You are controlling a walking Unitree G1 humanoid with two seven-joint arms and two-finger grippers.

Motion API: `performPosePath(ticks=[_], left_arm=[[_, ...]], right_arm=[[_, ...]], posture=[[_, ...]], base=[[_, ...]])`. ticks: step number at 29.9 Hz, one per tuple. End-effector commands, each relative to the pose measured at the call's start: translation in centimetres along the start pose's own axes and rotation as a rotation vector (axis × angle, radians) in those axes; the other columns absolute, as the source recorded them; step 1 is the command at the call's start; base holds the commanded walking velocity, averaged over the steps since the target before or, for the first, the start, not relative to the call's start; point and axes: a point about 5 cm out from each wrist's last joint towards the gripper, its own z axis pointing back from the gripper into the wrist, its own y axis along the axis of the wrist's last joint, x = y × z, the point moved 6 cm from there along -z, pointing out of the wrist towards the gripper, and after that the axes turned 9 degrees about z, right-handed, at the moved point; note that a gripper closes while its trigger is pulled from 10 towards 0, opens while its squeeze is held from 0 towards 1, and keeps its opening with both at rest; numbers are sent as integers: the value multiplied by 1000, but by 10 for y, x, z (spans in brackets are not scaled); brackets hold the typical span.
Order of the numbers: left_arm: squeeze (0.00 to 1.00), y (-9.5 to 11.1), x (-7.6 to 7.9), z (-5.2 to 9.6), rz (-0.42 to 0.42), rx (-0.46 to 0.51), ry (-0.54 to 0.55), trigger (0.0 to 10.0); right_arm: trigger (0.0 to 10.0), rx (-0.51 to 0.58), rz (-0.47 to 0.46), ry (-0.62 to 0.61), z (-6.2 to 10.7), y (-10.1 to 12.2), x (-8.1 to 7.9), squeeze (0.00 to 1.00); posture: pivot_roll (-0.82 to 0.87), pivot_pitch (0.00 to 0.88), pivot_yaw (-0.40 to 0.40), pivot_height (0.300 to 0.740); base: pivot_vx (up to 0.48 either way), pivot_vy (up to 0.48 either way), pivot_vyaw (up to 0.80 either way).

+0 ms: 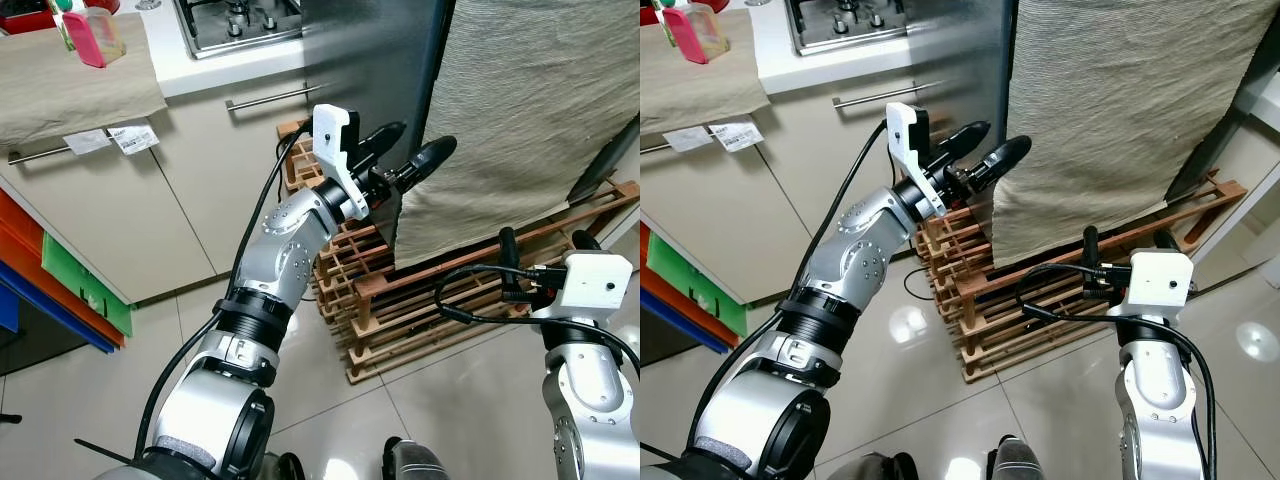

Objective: Restocking fridge

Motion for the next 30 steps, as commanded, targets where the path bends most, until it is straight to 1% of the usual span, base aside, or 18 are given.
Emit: performPosePath(ticks=[1,3,6,11,15,19,24,26,29,30], left_arm=[[0,0,14,-13,-11,-1,-47,10000],[0,-3,15,-16,-13,-9,-46,10000],[0,-5,22,-22,-3,-14,-79,10000],[0,-7,24,-25,1,-23,-86,10000],[0,-13,24,-31,-6,-55,-99,10000],[0,-14,26,-32,-7,-60,-108,10000],[0,-24,37,-37,-29,-124,-177,10000],[0,-24,48,-44,-33,-129,-230,10000],[0,-25,51,-45,-31,-131,-245,10000],[0,-26,56,-46,-21,-130,-265,10000]], right_arm=[[10000,10,-6,7,1,5,0,0],[10000,12,-7,12,1,7,-2,0],[10000,23,-11,21,2,12,-4,0],[10000,31,-13,31,3,15,-6,0],[10000,34,-14,45,5,18,-7,0],[10000,39,-17,50,6,20,-8,0],[10000,55,-27,67,6,28,-10,0],[10000,62,-30,71,6,31,-12,0],[10000,63,-32,72,6,31,-12,0],[10000,64,-34,73,6,32,-13,0]], posture=[[-291,150,72,740],[-294,154,72,740],[-305,163,72,740],[-313,168,72,740],[-320,173,73,740],[-321,175,74,740],[-326,184,78,740],[-324,182,82,740],[-324,182,82,740],[-327,181,86,740]], base=[[0,0,0],[0,0,0],[0,0,0],[0,0,0],[0,0,0],[0,0,0],[0,0,0],[0,0,0],[0,0,0],[0,0,0]])
